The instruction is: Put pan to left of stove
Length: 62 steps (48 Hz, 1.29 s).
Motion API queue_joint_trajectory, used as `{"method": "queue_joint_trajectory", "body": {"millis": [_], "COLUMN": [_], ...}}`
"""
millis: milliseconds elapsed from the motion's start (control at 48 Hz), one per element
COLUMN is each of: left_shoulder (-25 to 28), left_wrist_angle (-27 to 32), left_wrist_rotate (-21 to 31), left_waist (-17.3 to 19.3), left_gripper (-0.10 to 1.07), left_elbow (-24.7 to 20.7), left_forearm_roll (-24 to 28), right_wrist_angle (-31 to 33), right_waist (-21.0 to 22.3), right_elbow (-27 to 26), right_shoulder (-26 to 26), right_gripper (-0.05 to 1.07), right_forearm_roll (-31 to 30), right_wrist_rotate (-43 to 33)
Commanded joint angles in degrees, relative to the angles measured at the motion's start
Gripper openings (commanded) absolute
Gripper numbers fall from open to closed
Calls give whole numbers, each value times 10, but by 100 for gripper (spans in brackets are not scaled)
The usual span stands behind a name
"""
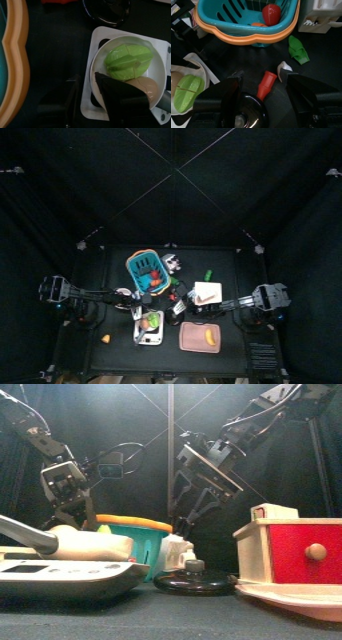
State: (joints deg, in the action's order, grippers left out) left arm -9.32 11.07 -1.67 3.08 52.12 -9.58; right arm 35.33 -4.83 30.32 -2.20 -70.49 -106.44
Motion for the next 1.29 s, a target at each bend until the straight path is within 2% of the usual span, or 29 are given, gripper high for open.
{"method": "queue_joint_trajectory", "body": {"millis": [0,167,333,479,708,917,1104,1271], "left_shoulder": [0,4,2,-11,-28,-45,-77,-125], "left_wrist_angle": [1,6,10,19,76,97,119,139], "left_wrist_rotate": [1,1,1,1,1,2,2,3], "left_waist": [2,4,4,2,0,0,0,-13], "left_gripper": [63,49,42,42,41,41,41,41], "left_elbow": [-11,-13,-15,-17,-34,-44,-29,4], "left_forearm_roll": [3,4,7,5,5,4,4,3], "right_wrist_angle": [-1,0,-1,-1,-1,0,0,0], "right_waist": [2,2,2,2,2,3,2,2], "right_elbow": [-4,-5,-4,-4,-5,-4,-4,-4], "right_shoulder": [11,11,11,11,11,11,11,11], "right_gripper": [92,92,92,92,92,92,92,92], "right_forearm_roll": [-2,-2,-2,-3,-2,-2,-2,-2], "right_wrist_rotate": [1,0,0,0,0,0,0,0]}}
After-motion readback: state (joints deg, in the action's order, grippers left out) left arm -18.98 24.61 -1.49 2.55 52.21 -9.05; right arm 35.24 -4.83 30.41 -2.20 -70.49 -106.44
